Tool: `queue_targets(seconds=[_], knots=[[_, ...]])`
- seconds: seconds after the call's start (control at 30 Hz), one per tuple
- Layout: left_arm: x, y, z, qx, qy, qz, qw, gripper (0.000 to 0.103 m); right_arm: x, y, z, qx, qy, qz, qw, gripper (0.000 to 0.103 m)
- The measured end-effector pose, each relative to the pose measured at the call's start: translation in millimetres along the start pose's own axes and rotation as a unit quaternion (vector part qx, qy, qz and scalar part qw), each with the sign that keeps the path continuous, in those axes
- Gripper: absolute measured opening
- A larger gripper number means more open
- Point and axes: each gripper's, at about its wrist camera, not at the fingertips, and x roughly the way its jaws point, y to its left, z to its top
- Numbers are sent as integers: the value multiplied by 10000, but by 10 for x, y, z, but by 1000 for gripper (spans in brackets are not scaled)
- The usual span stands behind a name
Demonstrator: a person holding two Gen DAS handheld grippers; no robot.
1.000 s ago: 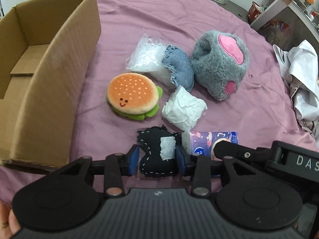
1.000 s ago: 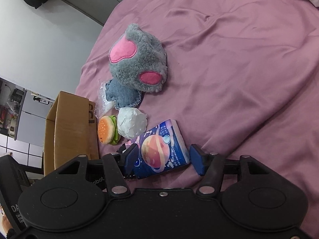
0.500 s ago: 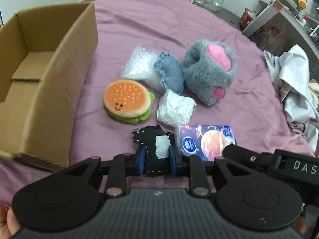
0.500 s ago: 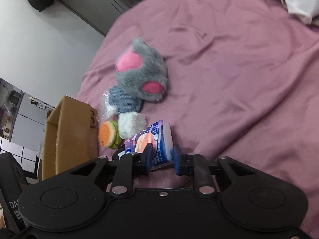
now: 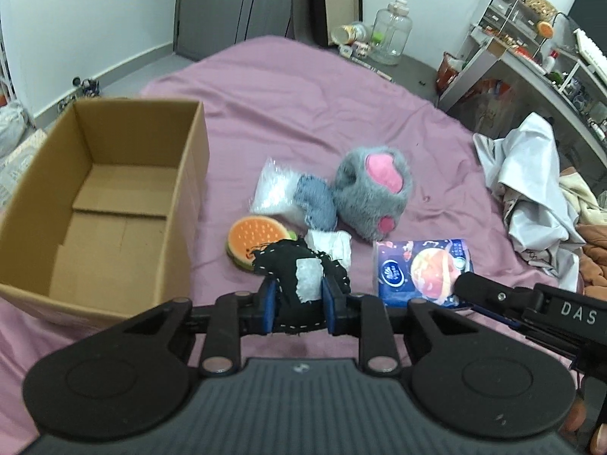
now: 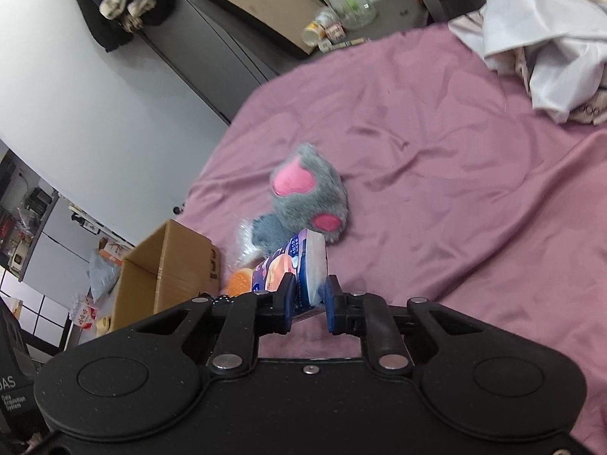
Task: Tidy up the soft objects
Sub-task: 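Carry the black patch with the left tool while the right tool carries the tissue pack to the box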
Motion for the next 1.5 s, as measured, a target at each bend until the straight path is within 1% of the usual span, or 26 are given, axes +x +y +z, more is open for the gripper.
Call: queue_targets(seconds=[0.2, 0.37, 0.67, 0.83, 1.1, 1.33, 1.5], knots=[[-251, 24, 43, 136, -94, -41, 9999, 24, -210, 133, -41, -271, -268, 31, 9993, 16], [-430, 89, 89, 143, -187, -57, 9997, 24, -289, 235, -41, -464, -426, -77, 9980, 16], [-713, 307, 225, 62, -417, -56, 9991, 24, -374, 450, 19, -667, -629, -162, 9957, 16], [-856, 440, 313, -4, -575, -24, 9983, 24, -425, 674, 44, -771, -765, -74, 9941, 16], [-991, 645, 409, -45, -752, 22, 9972, 24, -407, 946, 25, -829, -870, 17, 9927, 16], [-1021, 892, 497, -183, -875, 100, 9959, 24, -340, 1172, -22, -774, -1001, 105, 9919, 16], [-1022, 1087, 583, -262, -961, 186, 9948, 24, -263, 1386, -63, -821, -1047, 254, 9908, 16]])
